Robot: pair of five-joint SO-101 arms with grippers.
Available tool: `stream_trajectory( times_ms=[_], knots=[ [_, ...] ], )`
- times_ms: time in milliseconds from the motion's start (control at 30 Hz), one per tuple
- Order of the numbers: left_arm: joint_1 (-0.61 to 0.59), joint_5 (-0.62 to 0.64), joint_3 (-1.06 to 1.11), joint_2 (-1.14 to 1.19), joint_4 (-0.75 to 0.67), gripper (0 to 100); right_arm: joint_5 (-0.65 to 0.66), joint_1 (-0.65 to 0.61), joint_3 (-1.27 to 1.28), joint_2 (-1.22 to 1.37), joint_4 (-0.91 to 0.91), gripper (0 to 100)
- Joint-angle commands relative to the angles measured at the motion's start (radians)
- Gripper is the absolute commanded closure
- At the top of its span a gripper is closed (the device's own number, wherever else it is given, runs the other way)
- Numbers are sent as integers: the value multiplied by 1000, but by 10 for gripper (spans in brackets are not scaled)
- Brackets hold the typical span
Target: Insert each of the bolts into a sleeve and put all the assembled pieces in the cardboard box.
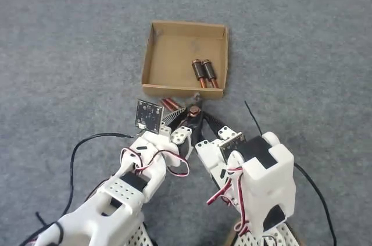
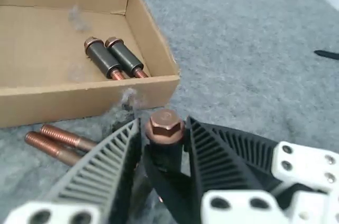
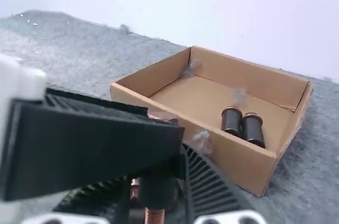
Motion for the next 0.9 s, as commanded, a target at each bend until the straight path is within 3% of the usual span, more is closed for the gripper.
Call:
stream_trajectory(
  times_ms=[0,233,667,867],
  knots=[
    [-3,12,-4,-15,0,880,-9,18,18,-53,-31,993],
    [-3,12,-5,-15,-9,878,-9,19,5,-53,-31,993],
    [-6,14,-5,-15,-167,881,-8,19,5,-53,-30,993],
    [-92,12,-15,-15,-216,938,-8,19,5,-53,-30,993]
  ],
)
